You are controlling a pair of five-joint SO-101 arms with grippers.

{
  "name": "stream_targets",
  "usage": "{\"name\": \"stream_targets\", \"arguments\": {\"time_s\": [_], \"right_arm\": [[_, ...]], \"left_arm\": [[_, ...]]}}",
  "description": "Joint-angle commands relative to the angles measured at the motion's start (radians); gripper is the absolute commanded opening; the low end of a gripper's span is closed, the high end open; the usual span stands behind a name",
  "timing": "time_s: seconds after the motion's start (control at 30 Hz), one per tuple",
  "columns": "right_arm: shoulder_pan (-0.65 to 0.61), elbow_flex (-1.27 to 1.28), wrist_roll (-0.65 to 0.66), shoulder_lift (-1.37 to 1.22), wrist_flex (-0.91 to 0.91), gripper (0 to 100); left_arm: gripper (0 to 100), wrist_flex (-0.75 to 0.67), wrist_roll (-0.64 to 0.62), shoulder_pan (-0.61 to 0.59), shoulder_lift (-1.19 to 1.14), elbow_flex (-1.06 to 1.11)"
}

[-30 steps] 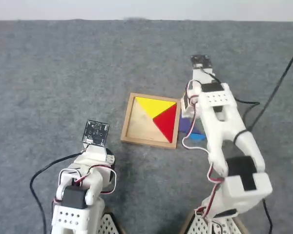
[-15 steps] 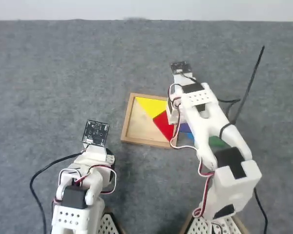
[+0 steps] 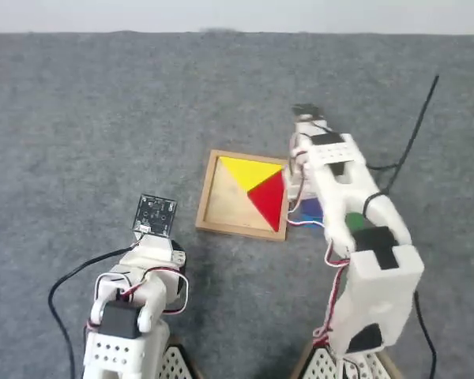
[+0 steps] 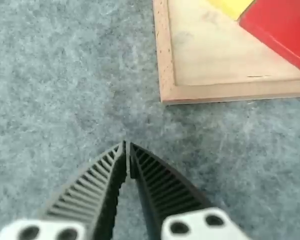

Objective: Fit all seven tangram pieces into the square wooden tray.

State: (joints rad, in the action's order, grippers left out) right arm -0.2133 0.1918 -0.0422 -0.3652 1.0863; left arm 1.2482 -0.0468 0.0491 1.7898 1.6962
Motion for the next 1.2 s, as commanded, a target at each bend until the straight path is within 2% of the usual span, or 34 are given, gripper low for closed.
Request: {"name": "stream_targets", "arguments": {"time_s": [0.0, 0.17, 0.33, 0.63, 0.83, 1.03, 1.17], "right_arm": [[0.07, -0.021, 0.014, 0.021, -0.005, 23.7], [0.067, -0.018, 0.014, 0.045, 0.002, 23.8], [0.067, -0.002, 0.06, 0.186, 0.021, 23.9], [0.076, 0.293, 0.071, 0.55, -0.077, 27.1], [0.091, 0.425, 0.064, 0.628, -0.035, 27.0], [0.188, 0.397, 0.071, 0.621, -0.091, 27.0], [0.151, 0.256, 0.075, 0.576, -0.11, 27.0]], "left_arm": [[1, 0.006, -0.012, 0.002, 0.012, -0.013], [1, 0.006, -0.012, 0.002, 0.012, -0.013], [1, 0.006, -0.012, 0.002, 0.012, -0.013], [1, 0.006, -0.012, 0.002, 0.012, -0.013], [1, 0.006, -0.012, 0.002, 0.012, -0.013], [1, 0.006, -0.012, 0.002, 0.012, -0.013], [1, 0.006, -0.012, 0.002, 0.012, -0.013]]}}
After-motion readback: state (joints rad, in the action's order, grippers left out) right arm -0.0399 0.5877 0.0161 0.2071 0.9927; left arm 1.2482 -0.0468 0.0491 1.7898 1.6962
